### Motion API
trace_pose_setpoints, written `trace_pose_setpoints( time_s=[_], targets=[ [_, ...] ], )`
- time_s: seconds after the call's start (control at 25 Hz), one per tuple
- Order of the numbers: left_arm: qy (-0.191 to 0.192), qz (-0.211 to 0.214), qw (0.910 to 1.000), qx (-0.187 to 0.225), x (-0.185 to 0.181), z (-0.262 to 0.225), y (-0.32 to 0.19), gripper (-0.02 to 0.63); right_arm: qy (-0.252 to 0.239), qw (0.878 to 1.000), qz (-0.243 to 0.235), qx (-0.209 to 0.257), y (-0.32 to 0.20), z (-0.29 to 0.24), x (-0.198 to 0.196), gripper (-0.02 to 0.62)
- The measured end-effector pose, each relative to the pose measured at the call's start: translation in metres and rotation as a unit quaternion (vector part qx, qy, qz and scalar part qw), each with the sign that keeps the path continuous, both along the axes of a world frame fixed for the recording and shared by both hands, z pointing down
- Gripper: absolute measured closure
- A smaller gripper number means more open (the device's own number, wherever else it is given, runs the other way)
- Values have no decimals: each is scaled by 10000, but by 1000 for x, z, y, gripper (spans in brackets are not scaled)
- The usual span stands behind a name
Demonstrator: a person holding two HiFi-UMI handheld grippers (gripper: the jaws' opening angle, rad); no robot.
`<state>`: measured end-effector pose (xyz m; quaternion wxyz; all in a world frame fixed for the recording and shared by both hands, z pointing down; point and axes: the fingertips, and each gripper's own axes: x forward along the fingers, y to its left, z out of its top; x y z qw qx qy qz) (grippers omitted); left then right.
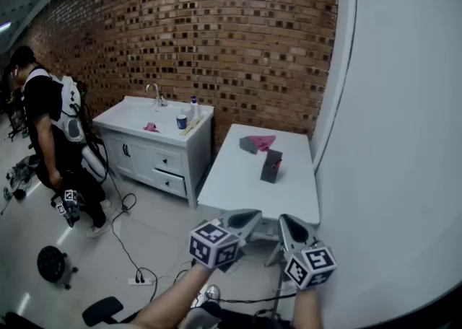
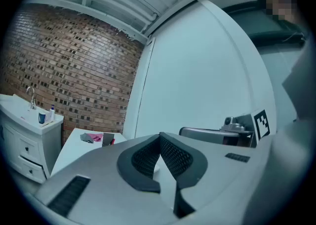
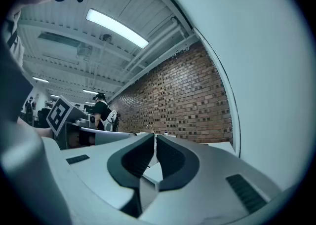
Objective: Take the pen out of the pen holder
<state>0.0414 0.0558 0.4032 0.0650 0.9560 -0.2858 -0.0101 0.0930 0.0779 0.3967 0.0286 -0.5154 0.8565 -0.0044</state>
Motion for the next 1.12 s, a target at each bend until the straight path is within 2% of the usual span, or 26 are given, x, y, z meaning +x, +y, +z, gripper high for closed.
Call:
trace_pose_setpoints(
  time_s=[0.56, 1.12],
  targets=[
    [-21, 39, 10000, 44, 7, -3, -52, 606, 8, 9999, 97, -24, -50, 0, 7, 578],
    [18, 162, 9998, -152, 25, 11, -167, 606, 50, 9994, 285, -180, -157, 4, 26, 578]
  ],
)
